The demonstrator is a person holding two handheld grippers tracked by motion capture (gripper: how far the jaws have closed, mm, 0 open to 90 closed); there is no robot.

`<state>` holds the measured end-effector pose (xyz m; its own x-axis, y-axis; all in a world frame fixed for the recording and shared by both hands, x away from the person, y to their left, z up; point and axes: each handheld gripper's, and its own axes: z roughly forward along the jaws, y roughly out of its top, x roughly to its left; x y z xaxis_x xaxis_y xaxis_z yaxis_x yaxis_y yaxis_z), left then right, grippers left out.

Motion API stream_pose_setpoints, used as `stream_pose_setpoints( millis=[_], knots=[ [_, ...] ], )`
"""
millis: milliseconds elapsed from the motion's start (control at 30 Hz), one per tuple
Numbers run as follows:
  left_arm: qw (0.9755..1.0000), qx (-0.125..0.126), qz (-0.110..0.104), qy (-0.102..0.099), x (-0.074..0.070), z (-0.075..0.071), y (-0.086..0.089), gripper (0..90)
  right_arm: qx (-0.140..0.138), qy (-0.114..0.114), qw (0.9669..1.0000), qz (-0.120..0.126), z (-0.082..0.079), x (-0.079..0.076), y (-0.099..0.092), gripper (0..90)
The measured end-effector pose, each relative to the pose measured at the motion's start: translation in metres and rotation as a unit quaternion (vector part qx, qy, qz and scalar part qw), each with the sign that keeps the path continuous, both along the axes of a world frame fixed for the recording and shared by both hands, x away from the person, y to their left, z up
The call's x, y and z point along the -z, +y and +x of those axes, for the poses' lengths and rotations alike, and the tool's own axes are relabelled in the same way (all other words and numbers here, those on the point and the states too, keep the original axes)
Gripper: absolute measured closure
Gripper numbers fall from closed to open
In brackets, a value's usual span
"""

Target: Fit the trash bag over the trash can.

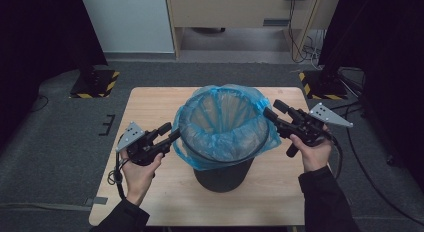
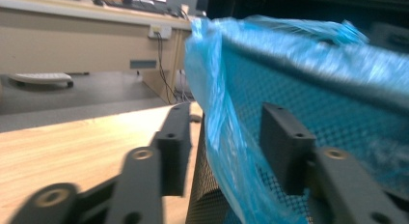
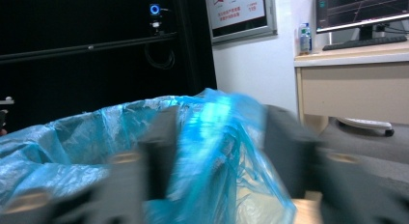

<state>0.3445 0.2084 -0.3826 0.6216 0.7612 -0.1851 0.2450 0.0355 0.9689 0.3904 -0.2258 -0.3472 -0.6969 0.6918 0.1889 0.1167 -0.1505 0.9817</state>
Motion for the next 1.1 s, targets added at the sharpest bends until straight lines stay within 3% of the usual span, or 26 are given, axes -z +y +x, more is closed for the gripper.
stream_pose_setpoints(
  millis=[67,133,200,367,567,767,967,1033,1100],
  knots=[
    [1.0000,0.006,-0.001,0.005,0.003,0.002,0.000,72.9,0.004,-0.007,1.0000,-0.004,0.002,0.002,-0.001,77.5],
    [0.9999,0.008,0.002,0.008,0.005,0.002,0.001,81.0,0.016,0.004,0.9998,-0.011,0.005,0.004,-0.003,87.0],
    [0.9998,0.015,0.005,0.013,0.007,0.002,0.000,85.3,0.027,0.017,0.9994,-0.013,0.007,0.009,-0.007,89.9],
    [0.9996,0.018,0.010,0.017,0.012,0.004,-0.003,86.4,0.037,0.055,0.9966,-0.050,0.013,0.029,-0.008,90.0],
    [0.9993,0.024,0.019,0.020,0.016,0.004,-0.009,85.9,0.015,0.095,0.9907,-0.096,0.015,0.047,0.007,90.0],
    [0.9990,0.027,0.026,0.023,0.020,0.005,-0.012,86.1,0.018,0.100,0.9890,-0.108,0.021,0.055,0.017,88.0],
    [0.9986,0.026,0.036,0.029,0.024,0.005,-0.014,87.8,0.015,0.118,0.9811,-0.153,0.025,0.071,0.026,89.4],
    [0.9989,0.017,0.036,0.025,0.023,0.004,-0.011,84.8,0.015,0.116,0.9814,-0.152,0.025,0.071,0.027,84.9],
    [0.9991,-0.002,0.037,0.018,0.022,0.003,-0.008,75.3,0.028,0.109,0.9819,-0.152,0.025,0.068,0.022,74.5]
  ],
)
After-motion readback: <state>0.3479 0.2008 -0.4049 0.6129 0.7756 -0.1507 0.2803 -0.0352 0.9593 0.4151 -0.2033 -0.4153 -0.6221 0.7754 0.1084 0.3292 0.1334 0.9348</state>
